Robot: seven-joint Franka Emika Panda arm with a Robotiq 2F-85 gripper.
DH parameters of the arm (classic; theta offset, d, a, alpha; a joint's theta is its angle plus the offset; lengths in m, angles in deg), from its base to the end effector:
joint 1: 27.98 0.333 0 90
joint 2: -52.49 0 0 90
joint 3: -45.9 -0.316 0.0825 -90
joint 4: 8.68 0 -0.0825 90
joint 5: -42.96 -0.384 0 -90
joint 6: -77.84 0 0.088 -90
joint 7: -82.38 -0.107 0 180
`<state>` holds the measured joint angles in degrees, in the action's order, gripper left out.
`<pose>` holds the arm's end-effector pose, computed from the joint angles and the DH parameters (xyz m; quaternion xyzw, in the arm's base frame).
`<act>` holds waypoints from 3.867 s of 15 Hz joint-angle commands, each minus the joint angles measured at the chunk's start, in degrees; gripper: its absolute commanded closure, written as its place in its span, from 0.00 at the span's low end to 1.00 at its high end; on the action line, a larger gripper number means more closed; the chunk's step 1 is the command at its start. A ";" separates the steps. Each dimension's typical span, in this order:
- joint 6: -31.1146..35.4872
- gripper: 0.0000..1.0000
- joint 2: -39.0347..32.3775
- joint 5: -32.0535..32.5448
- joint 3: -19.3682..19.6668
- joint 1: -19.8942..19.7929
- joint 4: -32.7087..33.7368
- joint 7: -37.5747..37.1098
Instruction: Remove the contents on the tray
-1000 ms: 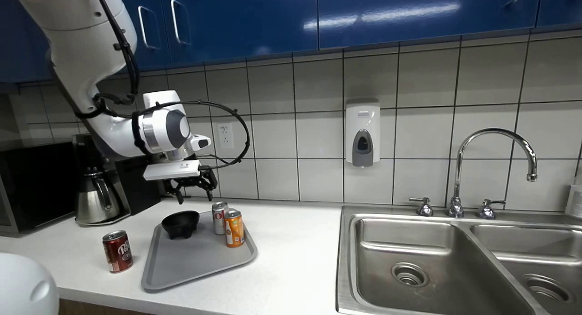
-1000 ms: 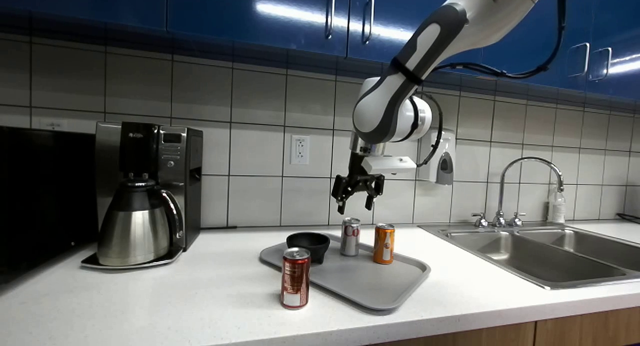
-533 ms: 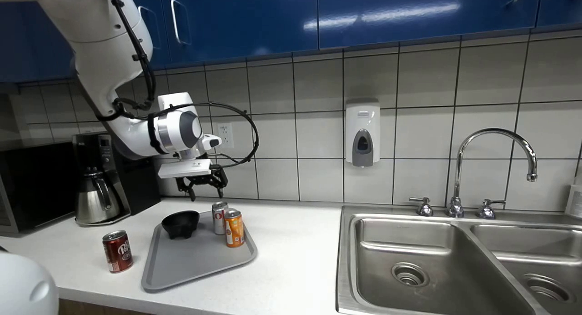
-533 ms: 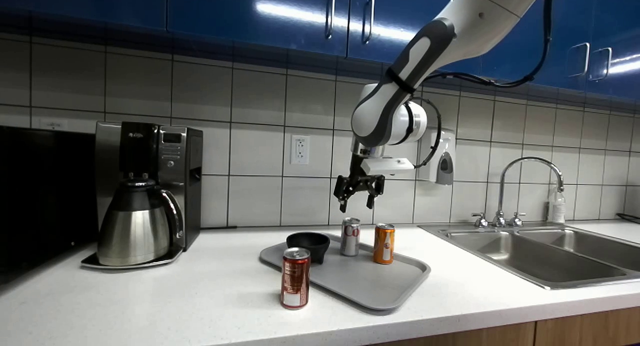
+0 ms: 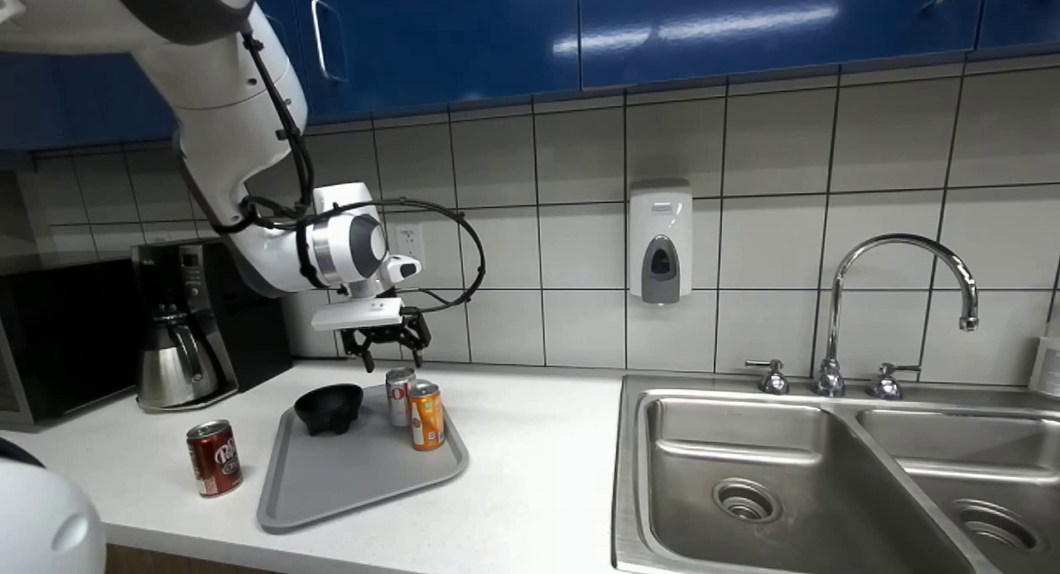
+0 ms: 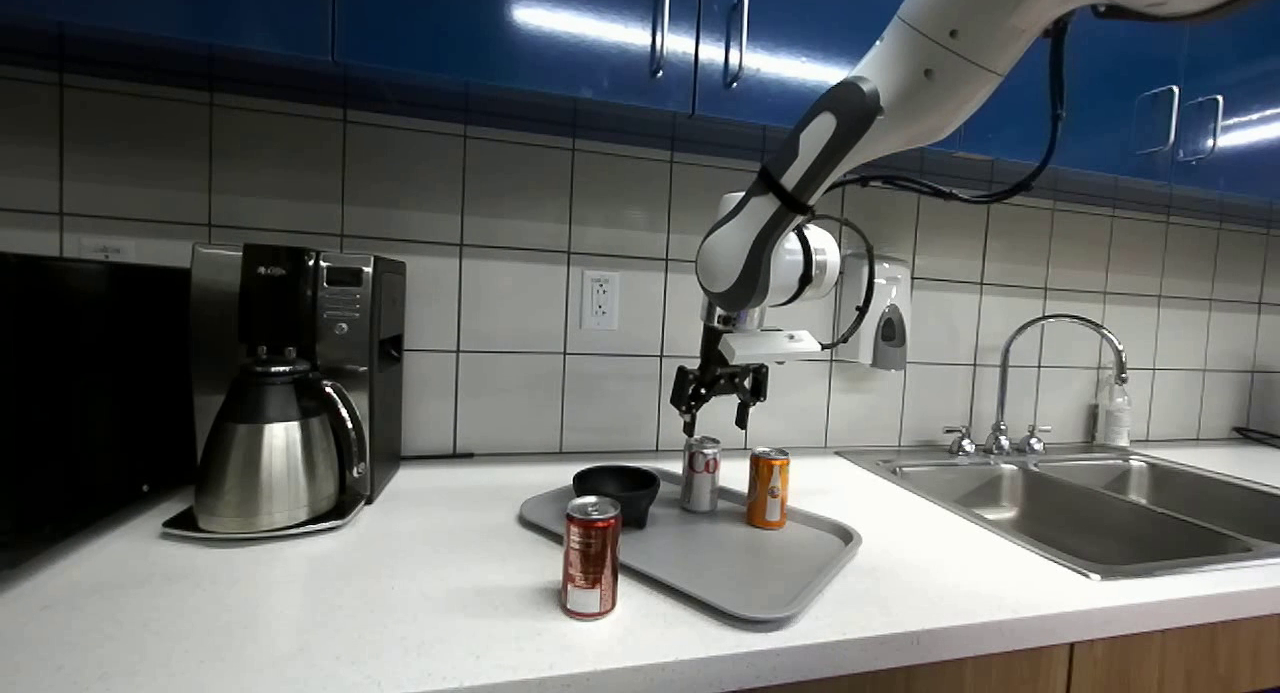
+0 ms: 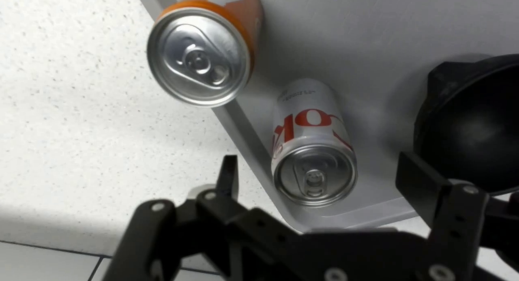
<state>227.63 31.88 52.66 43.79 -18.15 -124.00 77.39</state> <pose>0.6116 0.1321 0.2984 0.9837 0.1253 0.1260 0.0265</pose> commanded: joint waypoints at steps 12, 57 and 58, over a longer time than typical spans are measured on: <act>-6.22 0.00 -7.49 -0.37 -0.23 -0.01 8.81 1.37; -7.82 0.61 -7.04 -0.74 2.27 -1.58 14.44 0.48; -7.81 0.61 -7.04 -0.91 2.37 -2.01 14.77 0.61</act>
<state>220.87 24.01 52.45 46.22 -18.81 -110.63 77.64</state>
